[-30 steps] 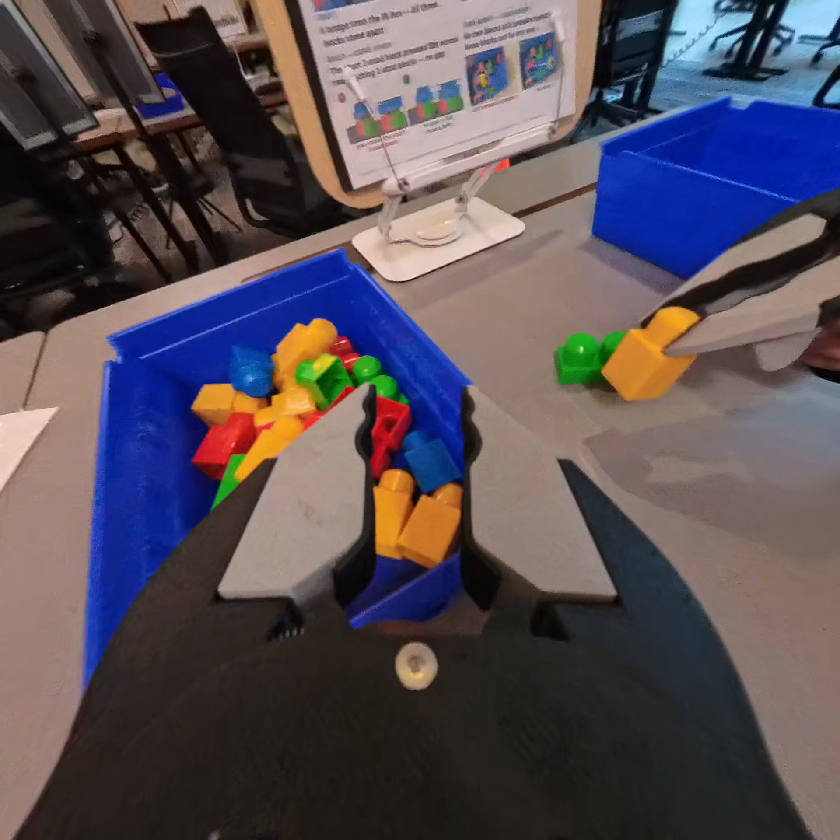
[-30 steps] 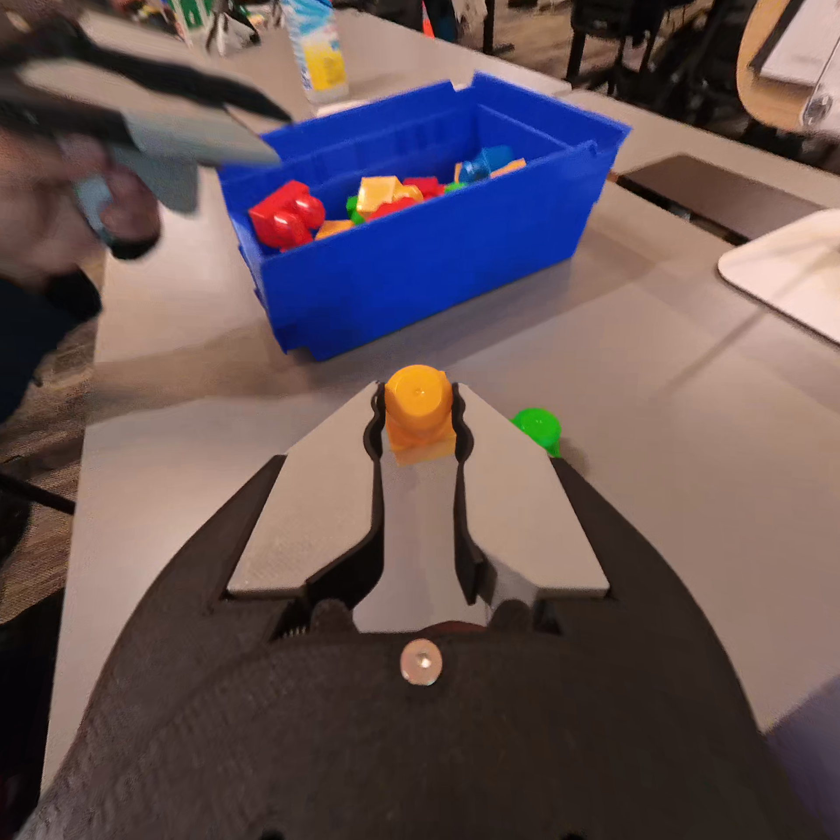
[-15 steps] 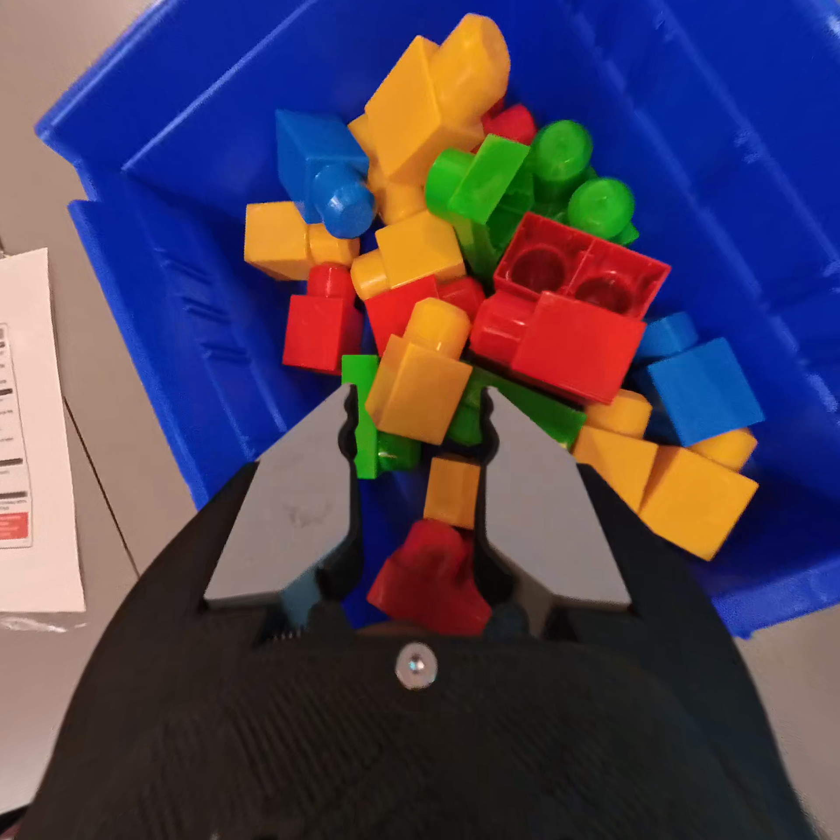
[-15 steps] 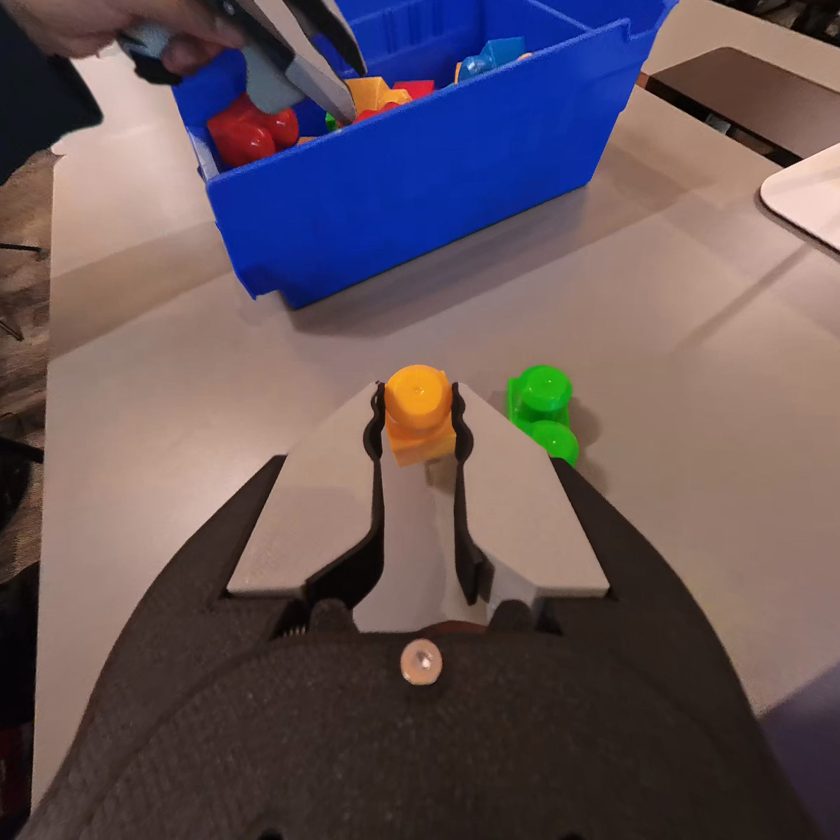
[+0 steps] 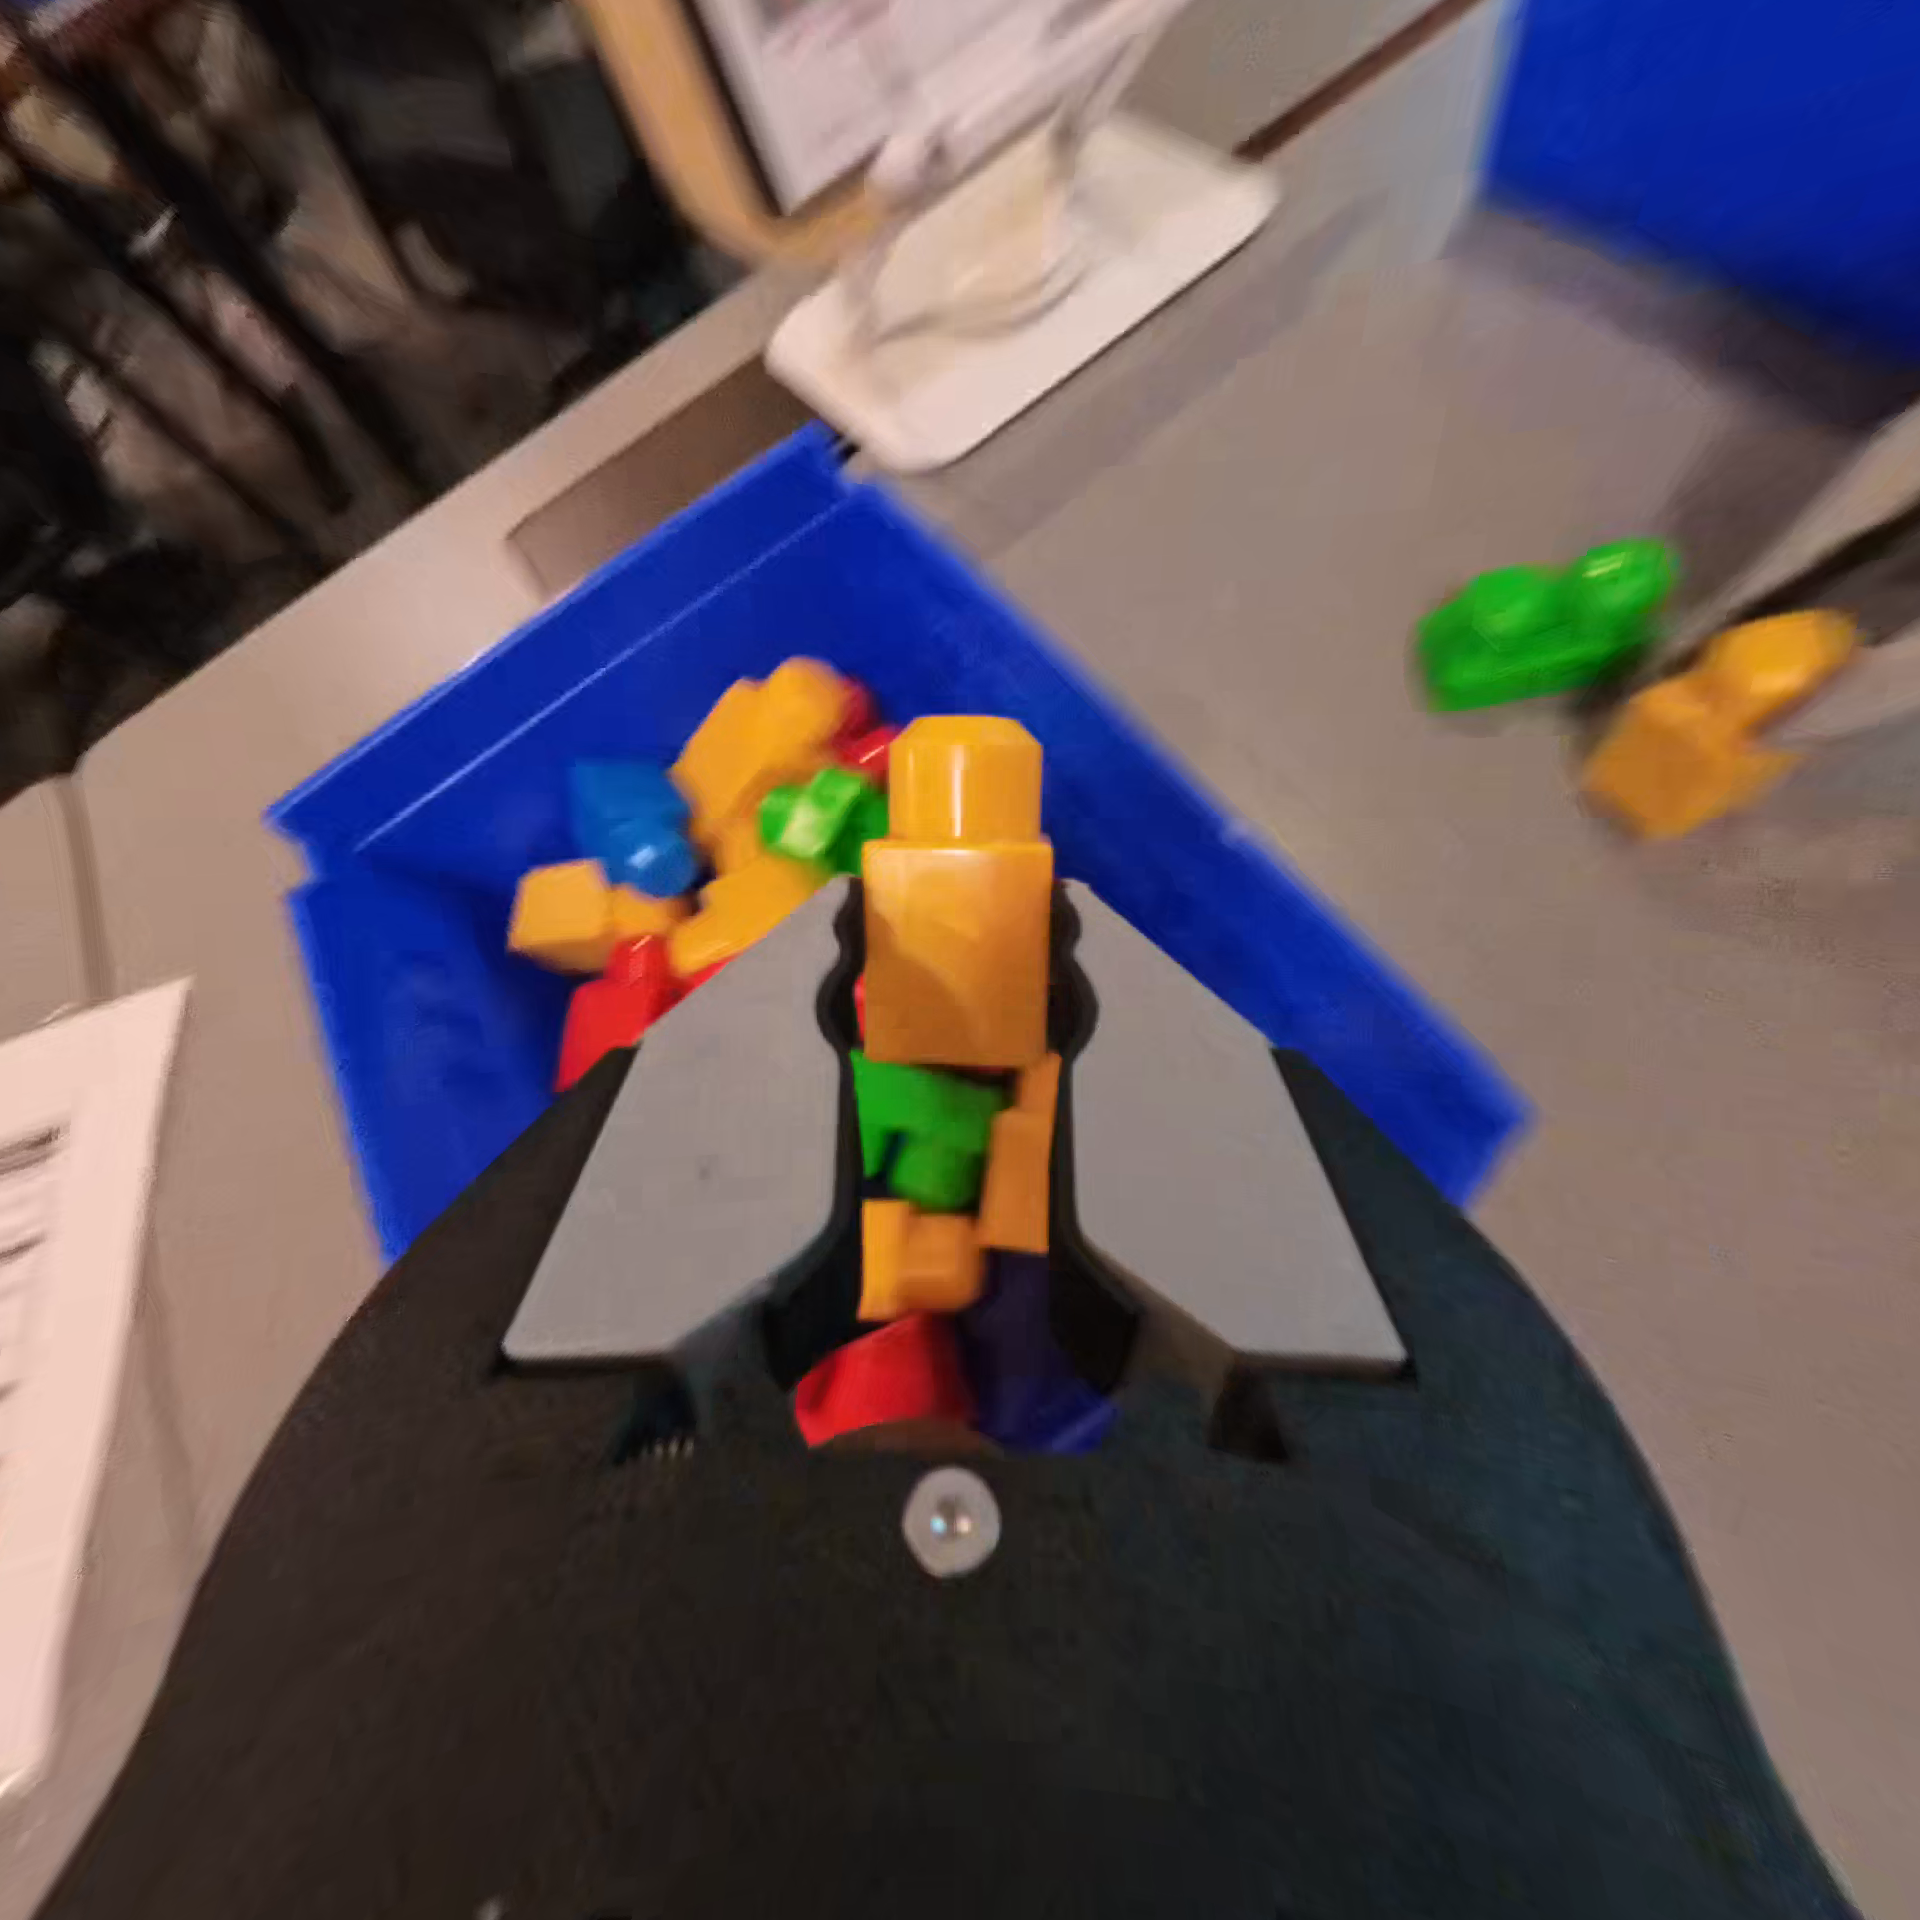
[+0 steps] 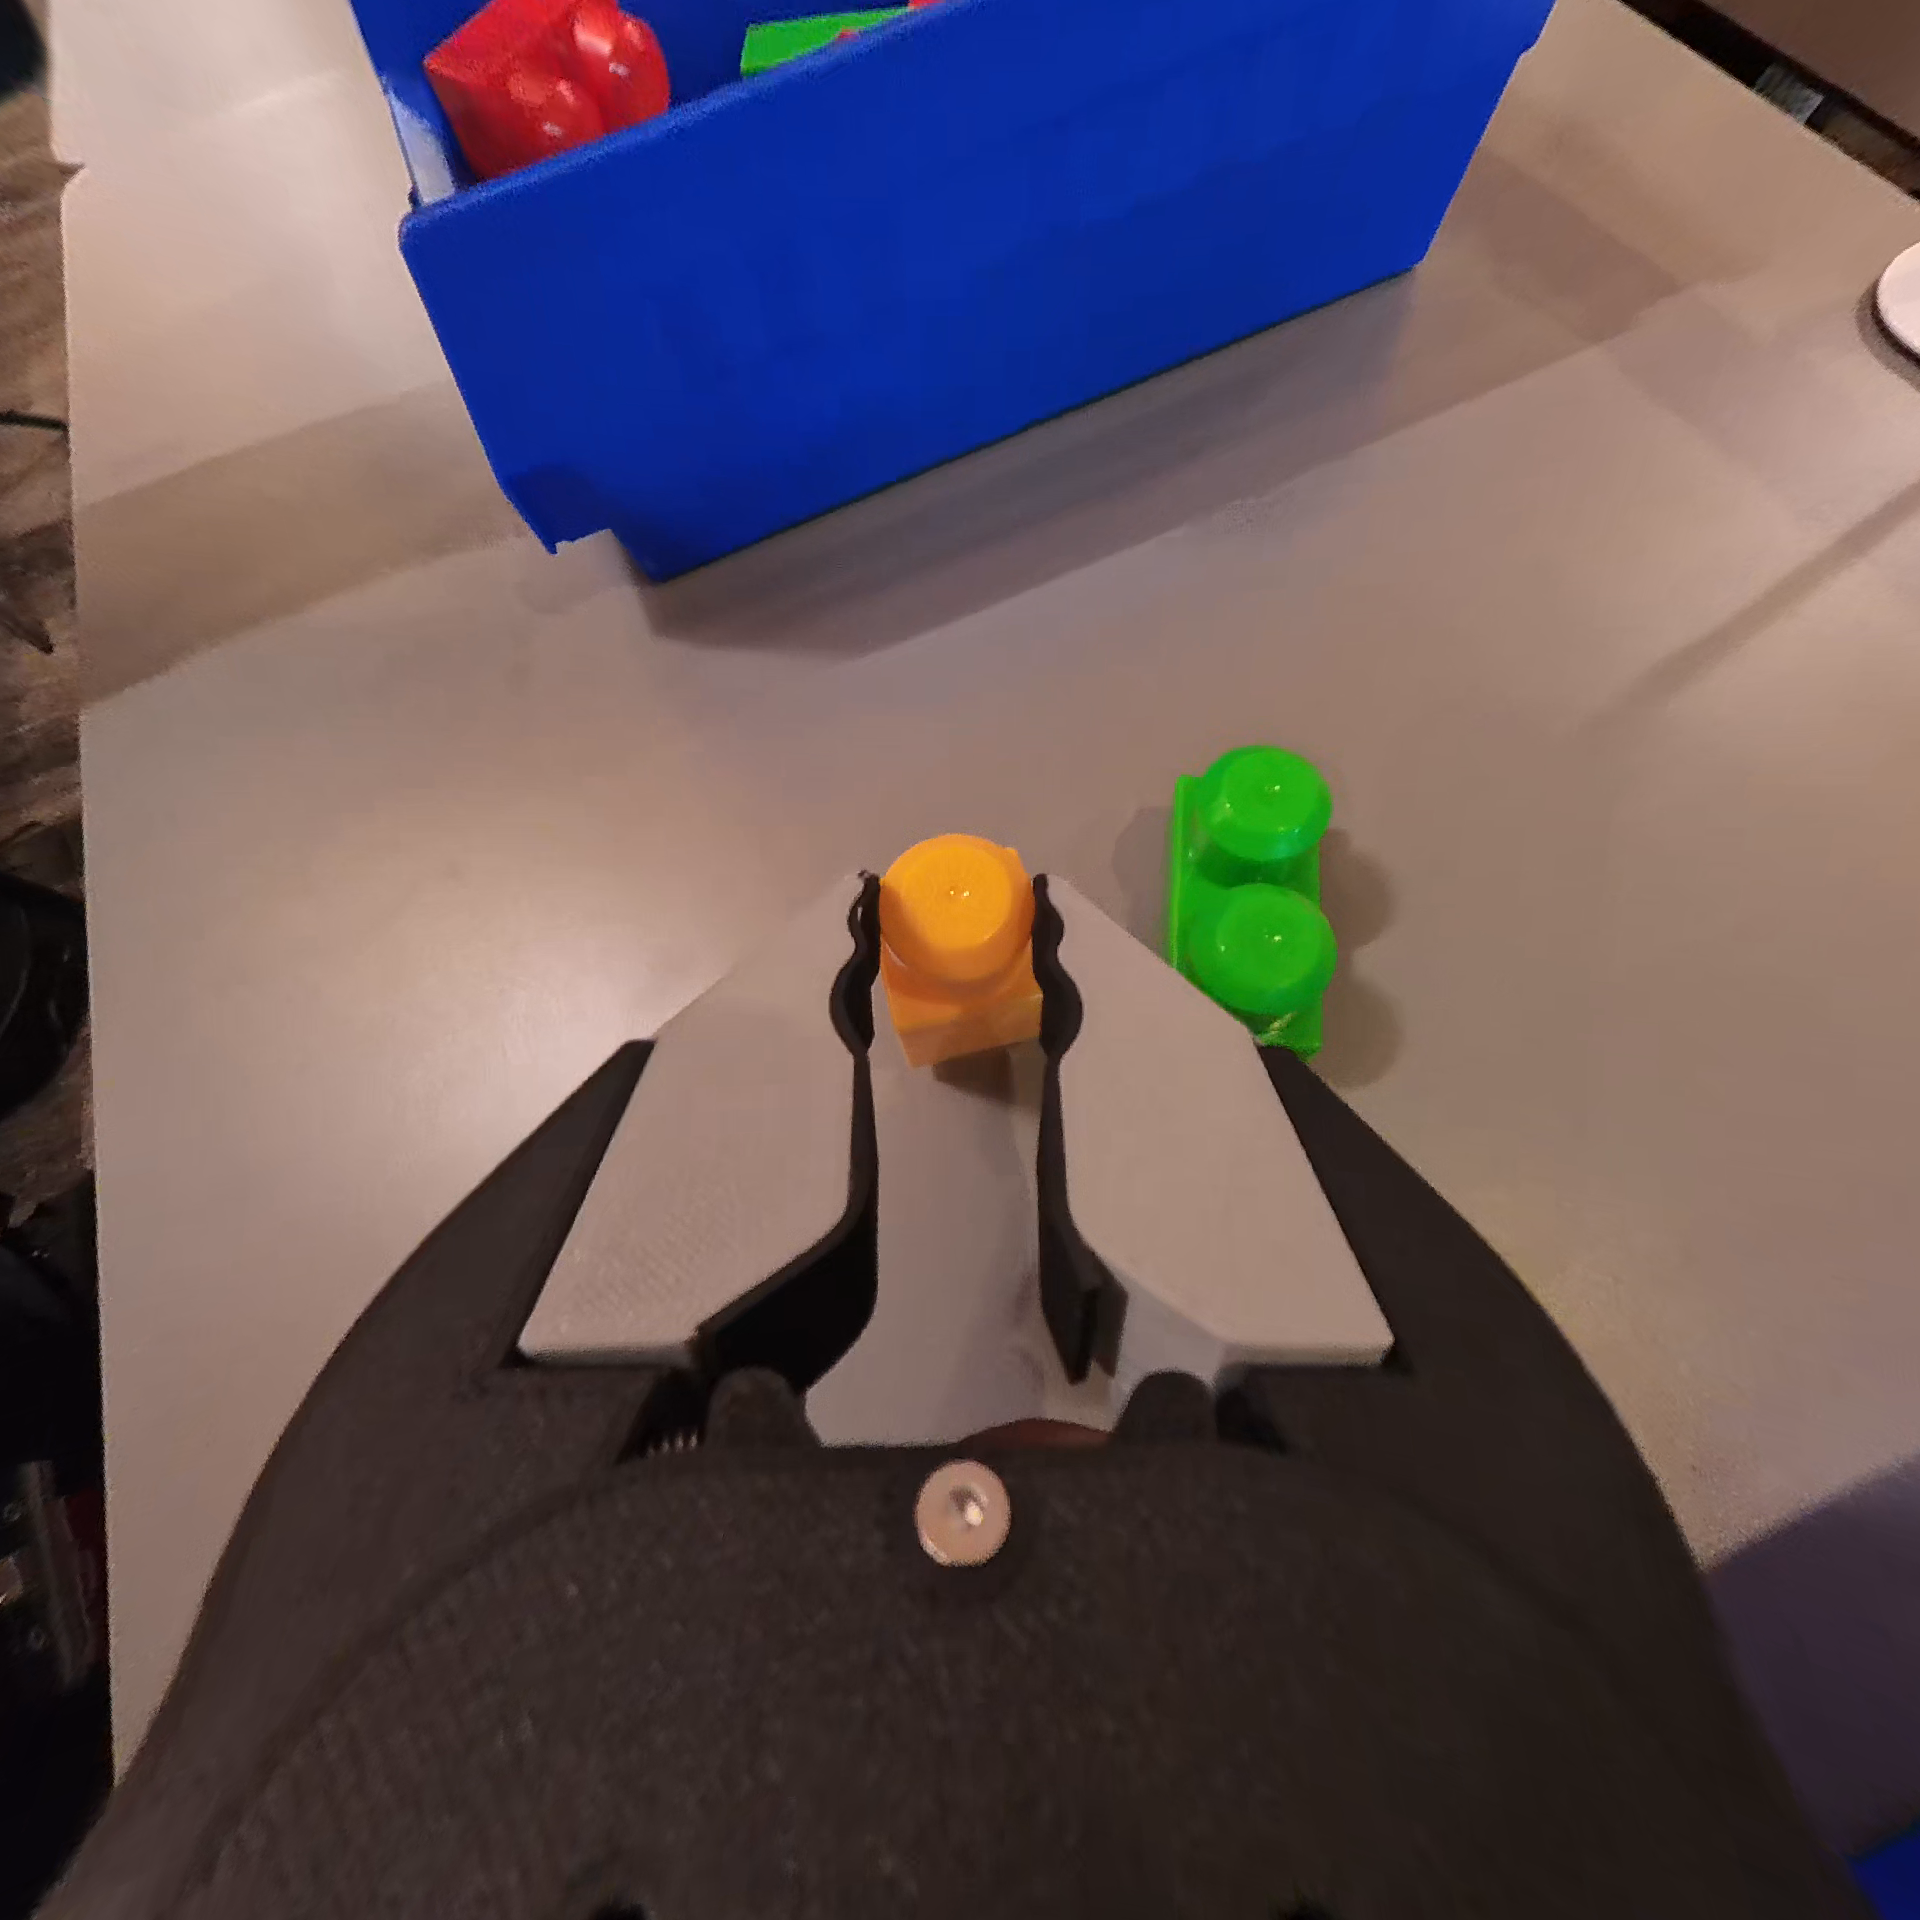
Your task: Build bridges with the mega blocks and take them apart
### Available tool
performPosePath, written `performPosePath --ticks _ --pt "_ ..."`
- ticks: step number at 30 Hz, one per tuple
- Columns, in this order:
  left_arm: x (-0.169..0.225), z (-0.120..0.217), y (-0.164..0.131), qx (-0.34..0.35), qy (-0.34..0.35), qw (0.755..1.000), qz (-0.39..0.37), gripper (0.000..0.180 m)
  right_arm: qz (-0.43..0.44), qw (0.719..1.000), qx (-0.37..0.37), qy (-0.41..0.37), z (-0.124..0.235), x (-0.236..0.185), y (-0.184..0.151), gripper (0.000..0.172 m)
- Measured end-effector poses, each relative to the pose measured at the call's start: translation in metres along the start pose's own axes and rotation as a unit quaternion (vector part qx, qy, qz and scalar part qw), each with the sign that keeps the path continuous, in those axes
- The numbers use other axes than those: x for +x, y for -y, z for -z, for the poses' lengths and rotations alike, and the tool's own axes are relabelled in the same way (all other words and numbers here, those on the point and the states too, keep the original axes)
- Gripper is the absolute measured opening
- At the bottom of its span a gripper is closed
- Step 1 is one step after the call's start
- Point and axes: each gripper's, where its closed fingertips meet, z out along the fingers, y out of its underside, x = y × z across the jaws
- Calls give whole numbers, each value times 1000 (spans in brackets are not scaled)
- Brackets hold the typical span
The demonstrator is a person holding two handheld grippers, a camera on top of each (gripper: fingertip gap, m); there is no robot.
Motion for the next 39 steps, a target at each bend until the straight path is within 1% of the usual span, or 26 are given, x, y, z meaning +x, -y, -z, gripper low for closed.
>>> performPosePath --ticks 1,2,3,4,5,6,8,10,13,16,18,23,25,27,28,30,33,36,39 --pt "36 15 19 56 -62 997 0 33 1 1000 -6 4 1 0 -2 25" --pt "74 30 36 105 -127 986 -7 34 3 1000 -13 8 1 -1 -5 25" --pt "109 41 47 145 -173 974 -20 34 5 1000 -20 11 2 -1 -7 25" --pt "132 44 54 170 -186 967 -29 33 7 1000 -25 10 3 0 -9 25" --pt "151 38 54 178 -184 966 -38 33 9 1000 -28 8 4 1 -10 26" --pt "168 25 49 170 -182 967 -51 33 10 1000 -29 6 6 2 -11 26" --pt "189 -10 36 154 -159 973 -62 34 6 1000 -27 -3 10 6 -10 26" --pt "204 -41 21 127 -158 978 -43 34 2 1000 -25 -11 14 11 -12 26" --pt "215 -70 12 111 -163 980 -30 33 -6 999 -31 -17 18 17 -18 26" --pt "214 -85 5 95 -175 980 -15 33 -20 999 -32 -12 22 20 -21 25" --pt "217 -89 2 82 -201 976 7 33 -24 999 -28 -5 23 19 -20 25" --pt "216 -91 3 80 -220 972 29 34 -20 999 -31 0 22 16 -20 26" --pt "220 -95 -2 55 -232 971 26 38 -24 999 -29 16 20 11 -20 26" --pt "225 -102 -11 15 -236 972 11 44 -28 999 -27 21 19 9 -19 26" --pt "228 -105 -16 -2 -234 972 -4 46 -28 999 -28 18 19 11 -20 25" --pt "225 -111 -22 -20 -203 978 -39 52 -30 999 -28 19 20 12 -20 26" --pt "221 -110 -25 -18 -171 982 -73 53 -36 999 -26 20 21 13 -20 26" --pt "211 -105 -28 -14 -136 987 -80 52 -34 999 -27 19 20 13 -20 26" --pt "204 -96 -30 -10 -104 992 -65 52 -32 999 -28 20 19 11 -20 26"
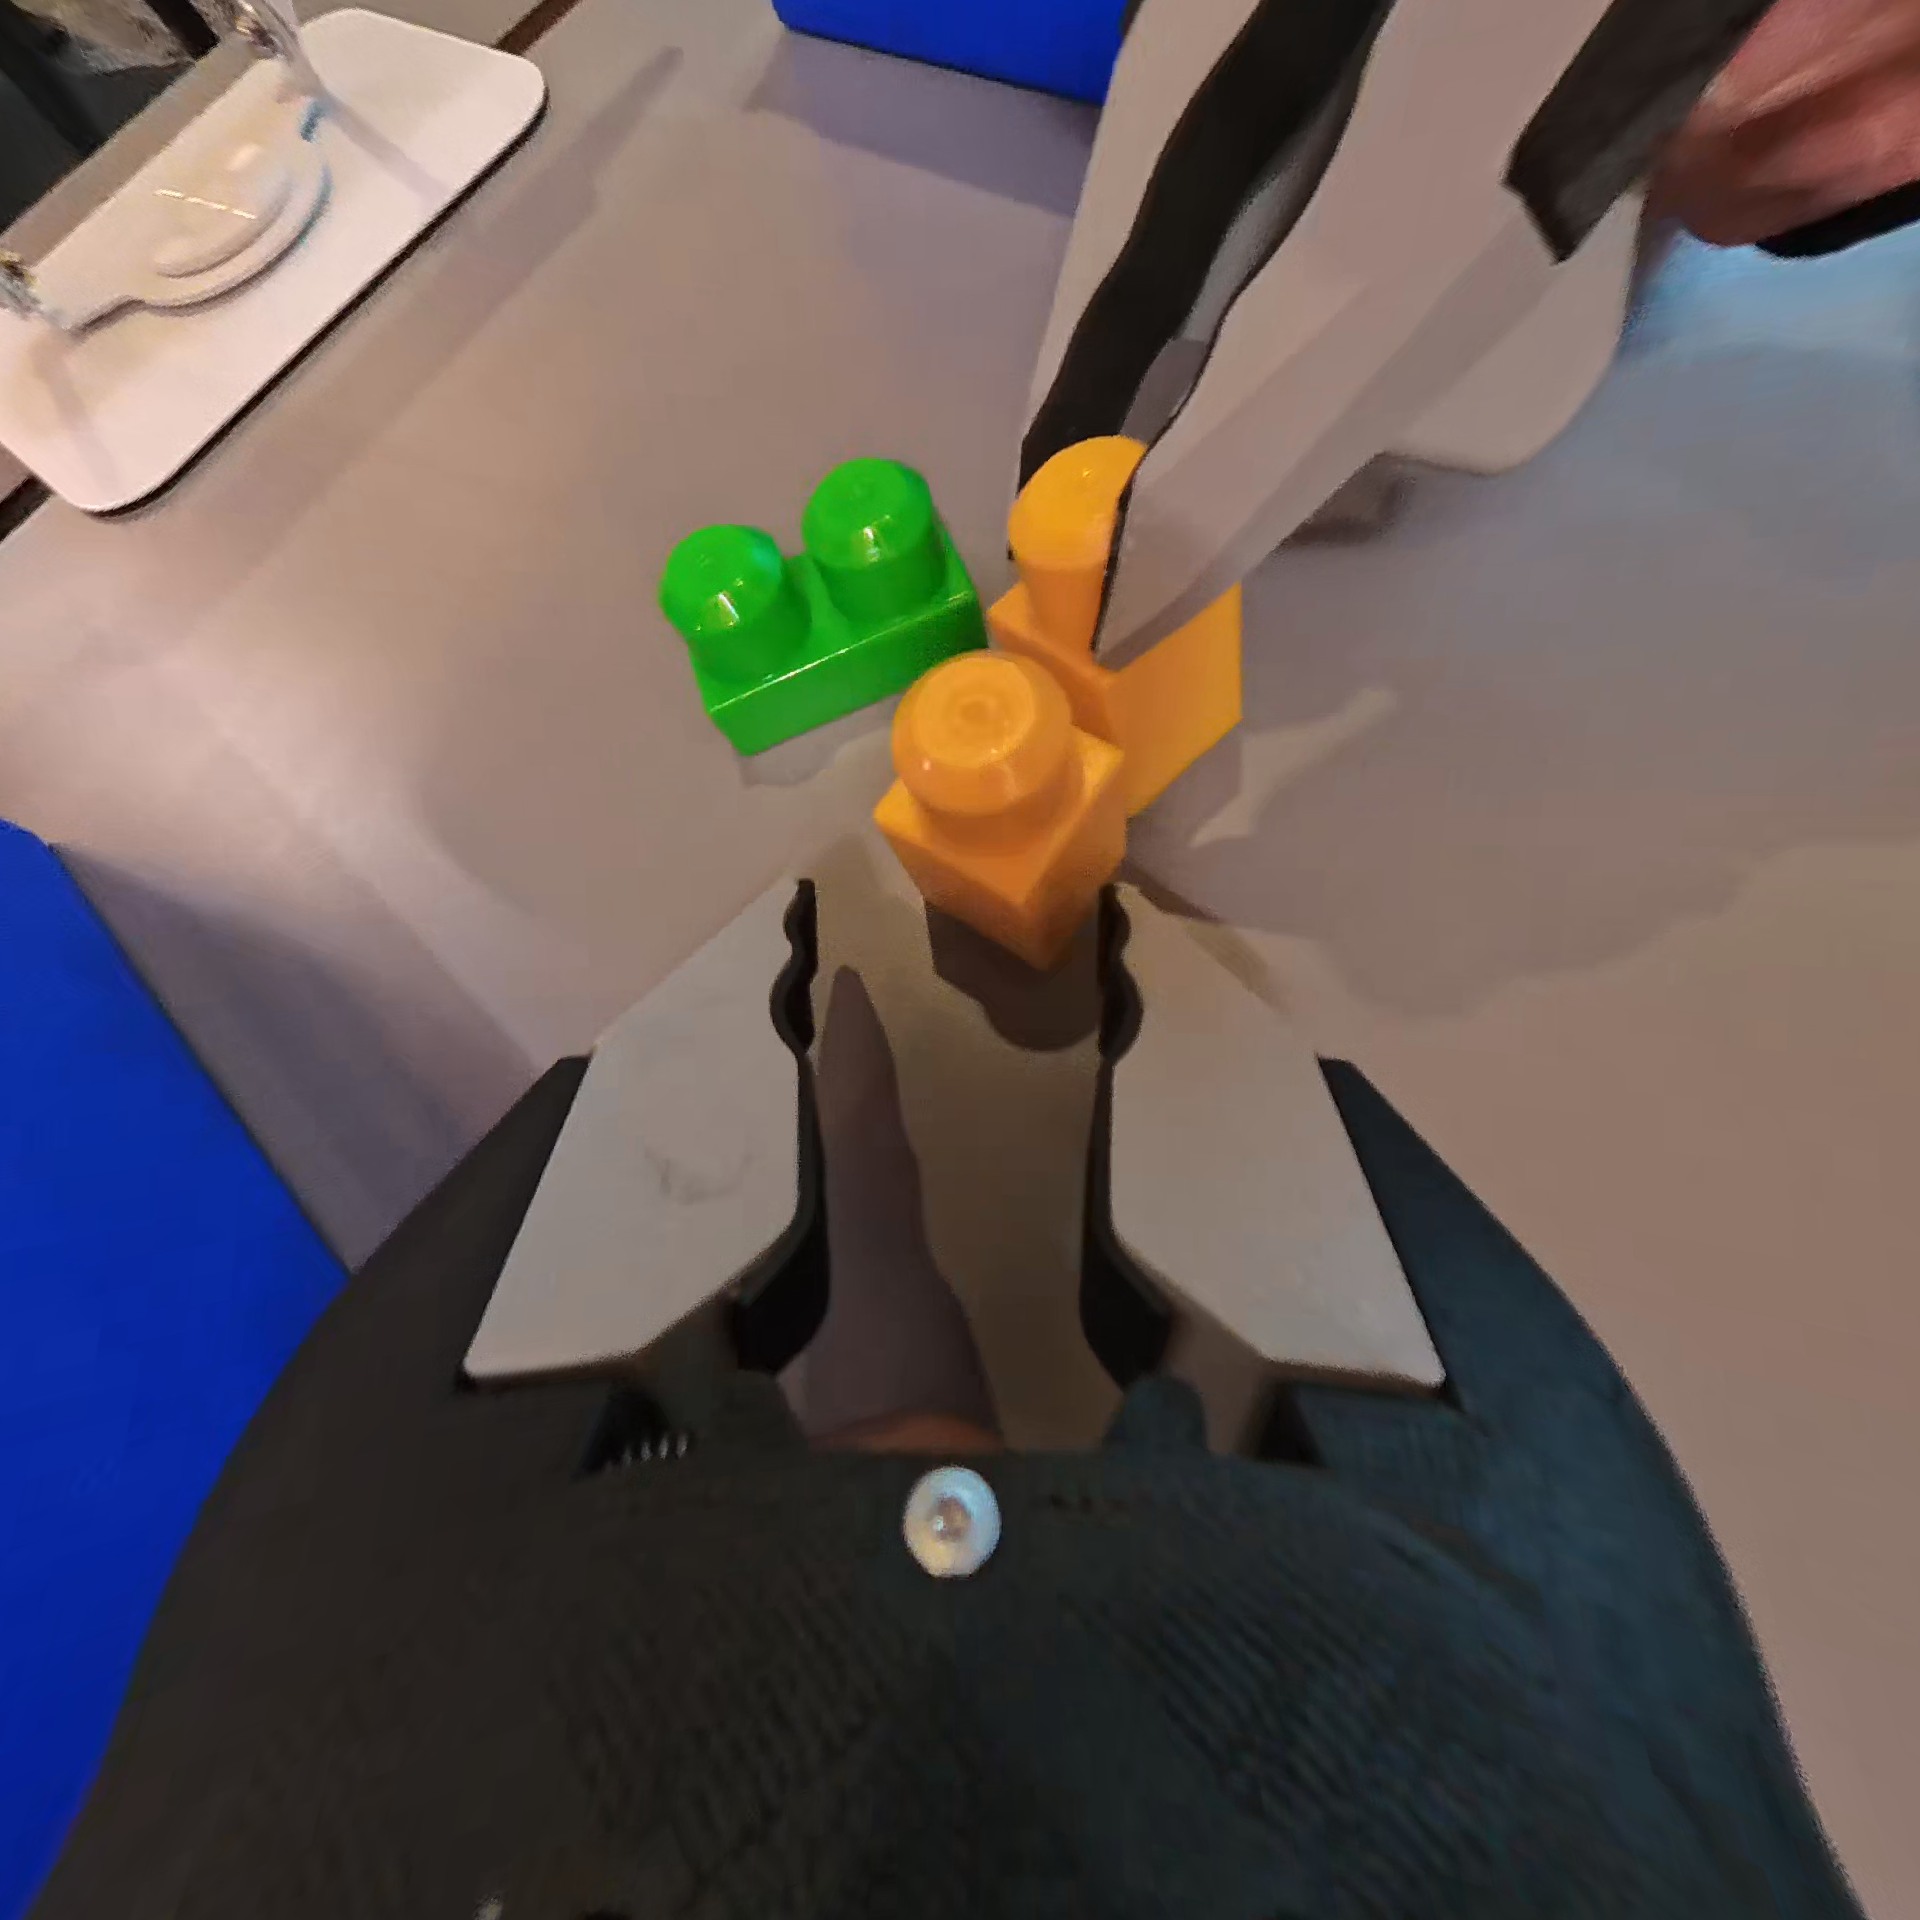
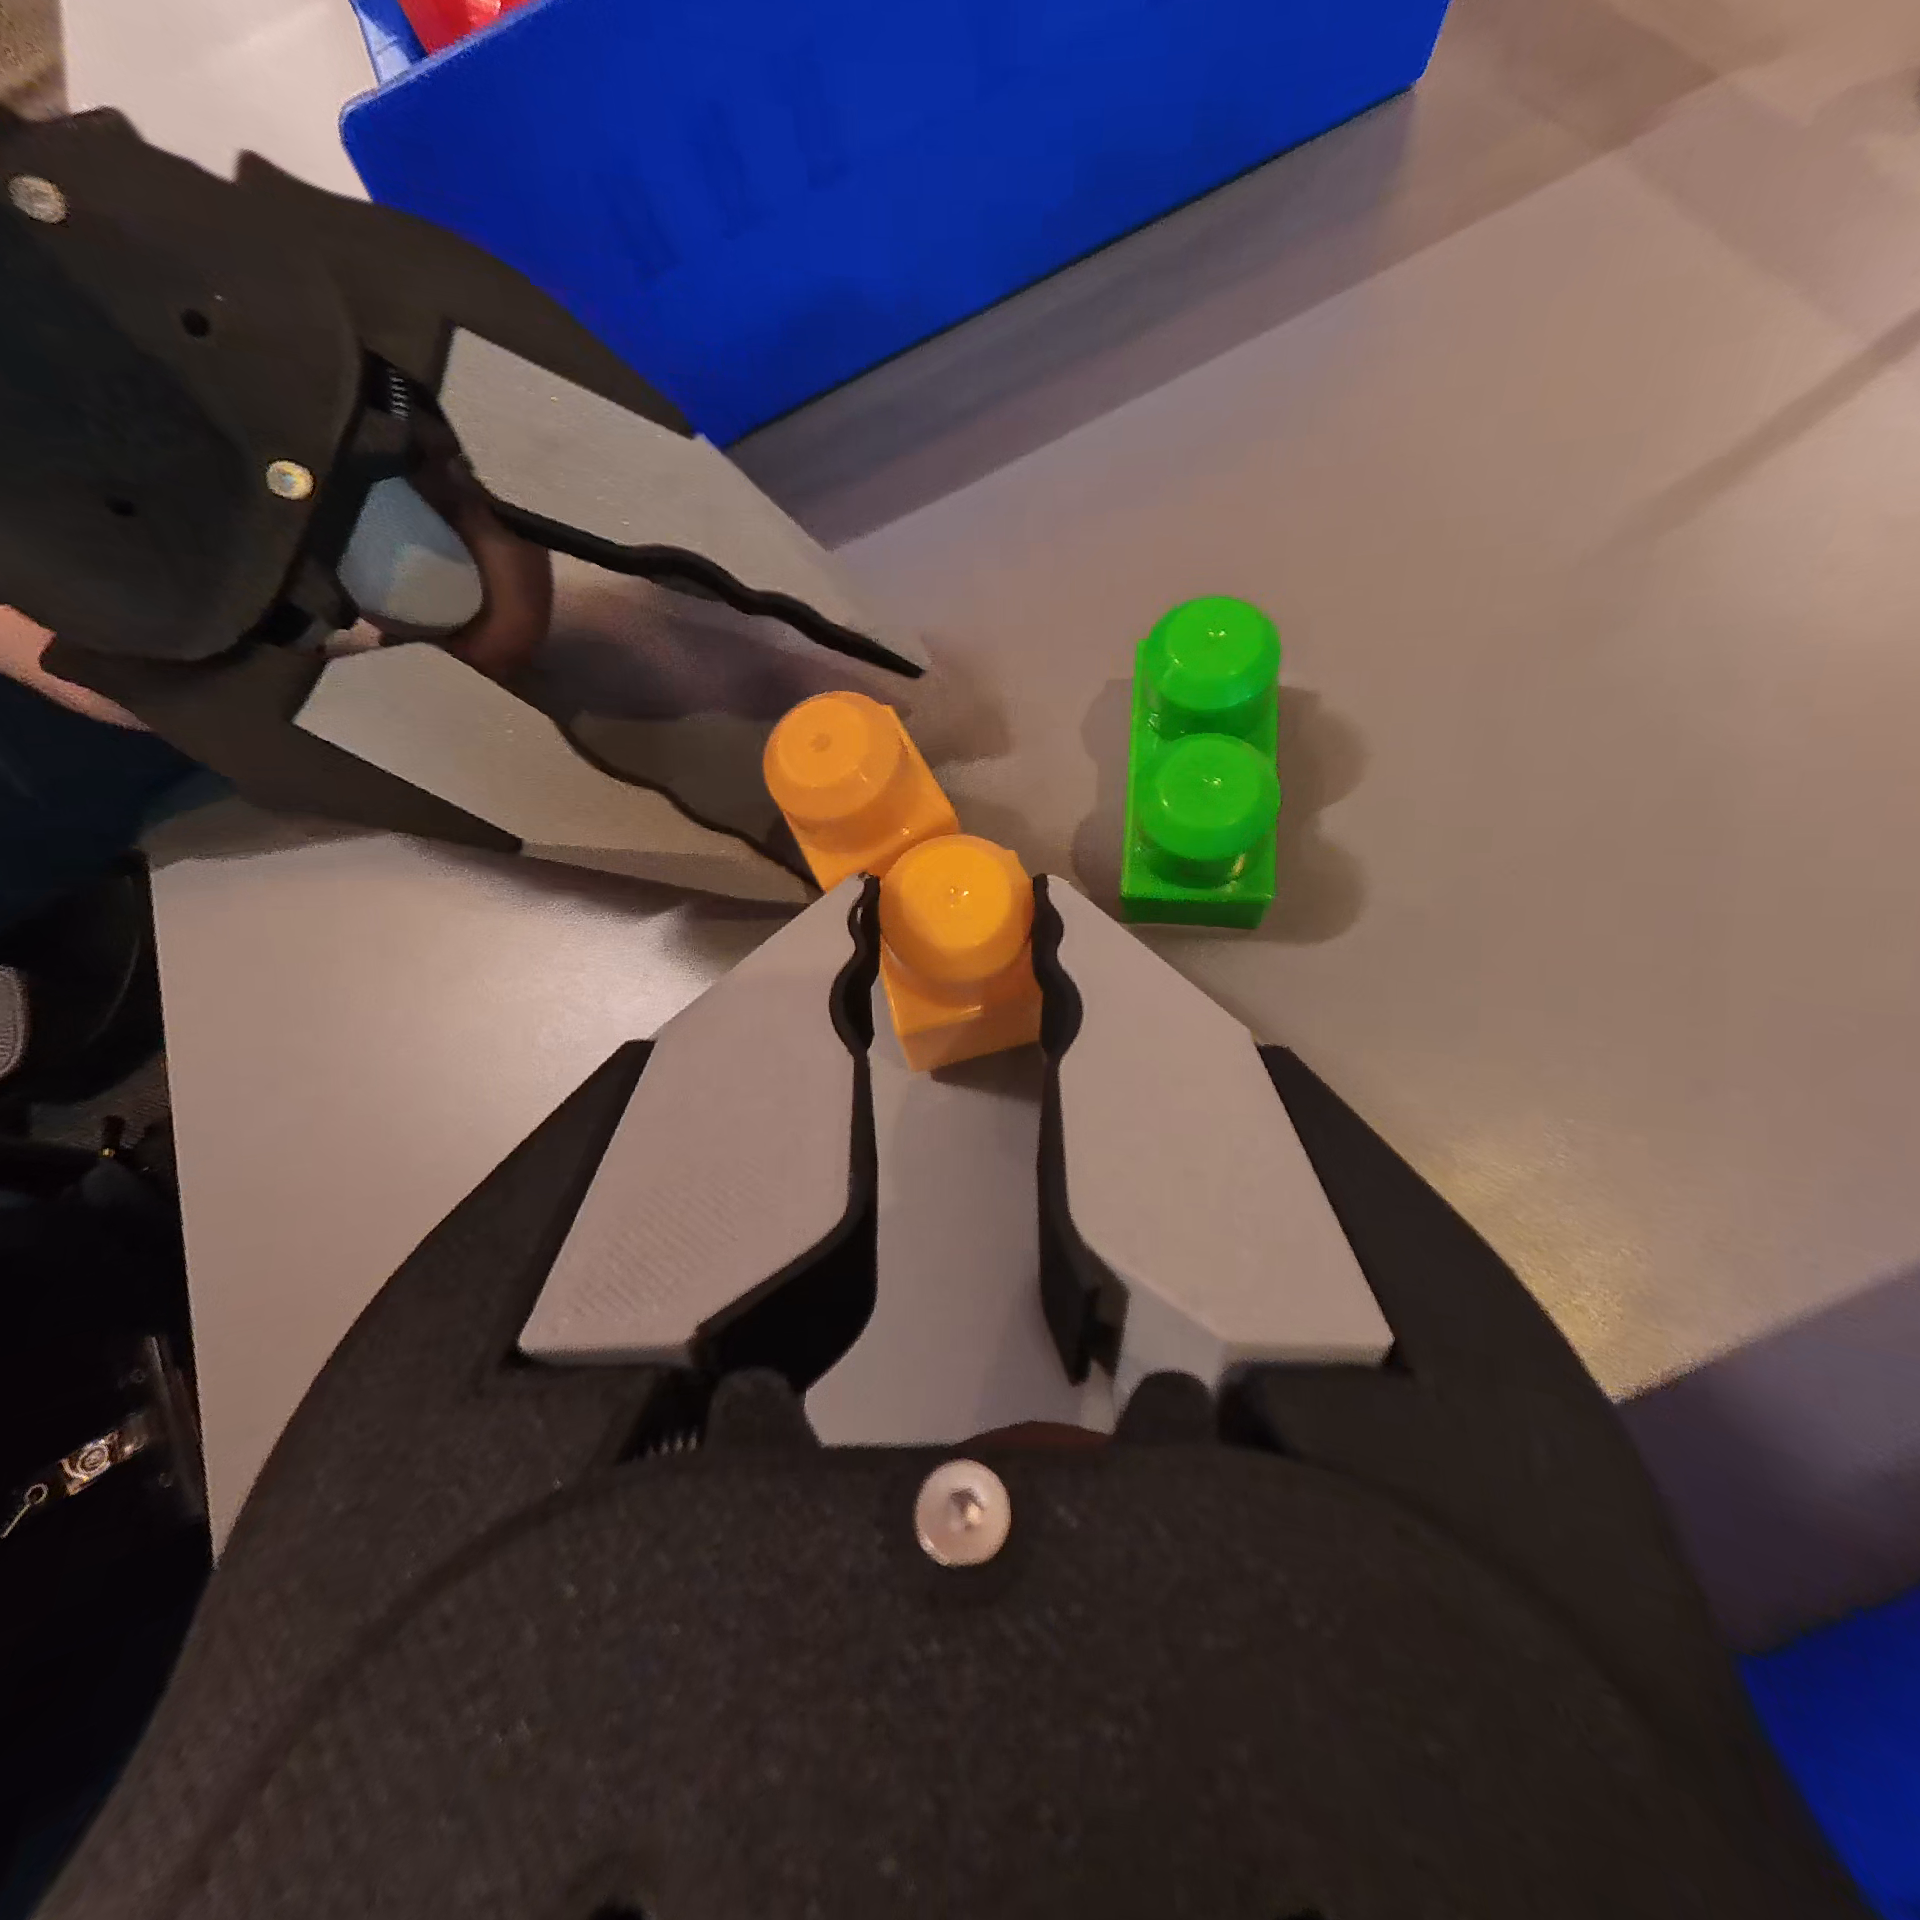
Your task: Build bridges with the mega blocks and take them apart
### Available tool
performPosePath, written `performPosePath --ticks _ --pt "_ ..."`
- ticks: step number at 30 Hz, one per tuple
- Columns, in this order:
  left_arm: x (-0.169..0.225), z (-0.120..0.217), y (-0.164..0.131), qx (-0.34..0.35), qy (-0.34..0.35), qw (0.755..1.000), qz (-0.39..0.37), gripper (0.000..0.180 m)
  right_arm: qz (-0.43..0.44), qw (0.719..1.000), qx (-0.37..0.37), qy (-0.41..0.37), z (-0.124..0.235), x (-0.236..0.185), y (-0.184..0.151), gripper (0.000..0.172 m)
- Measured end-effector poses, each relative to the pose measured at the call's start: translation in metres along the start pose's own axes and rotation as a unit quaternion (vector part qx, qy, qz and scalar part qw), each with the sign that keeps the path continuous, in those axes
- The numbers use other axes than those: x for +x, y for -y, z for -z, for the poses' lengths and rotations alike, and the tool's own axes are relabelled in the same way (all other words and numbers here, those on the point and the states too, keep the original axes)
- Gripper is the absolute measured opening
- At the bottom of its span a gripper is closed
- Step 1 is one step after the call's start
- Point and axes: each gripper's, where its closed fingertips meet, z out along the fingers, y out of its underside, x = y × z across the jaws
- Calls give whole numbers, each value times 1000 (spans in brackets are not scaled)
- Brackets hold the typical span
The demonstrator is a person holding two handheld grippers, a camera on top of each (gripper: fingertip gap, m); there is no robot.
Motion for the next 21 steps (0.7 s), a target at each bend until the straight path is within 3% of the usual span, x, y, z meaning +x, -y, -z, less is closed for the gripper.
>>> performPosePath --ticks 6,14,17,21 --pt "17 5 -3 2 2 1000 9 36 4 1000 1 4 -3 -5 2 26" --pt "6 -9 -2 -38 -15 999 -25 43 7 1000 6 2 -12 -10 4 28" --pt "9 -7 -4 -31 -24 999 5 53 -2 1000 6 -8 -17 -10 5 30" --pt "14 2 -11 -25 5 998 53 85 10 1000 -1 -21 -15 -11 5 33"
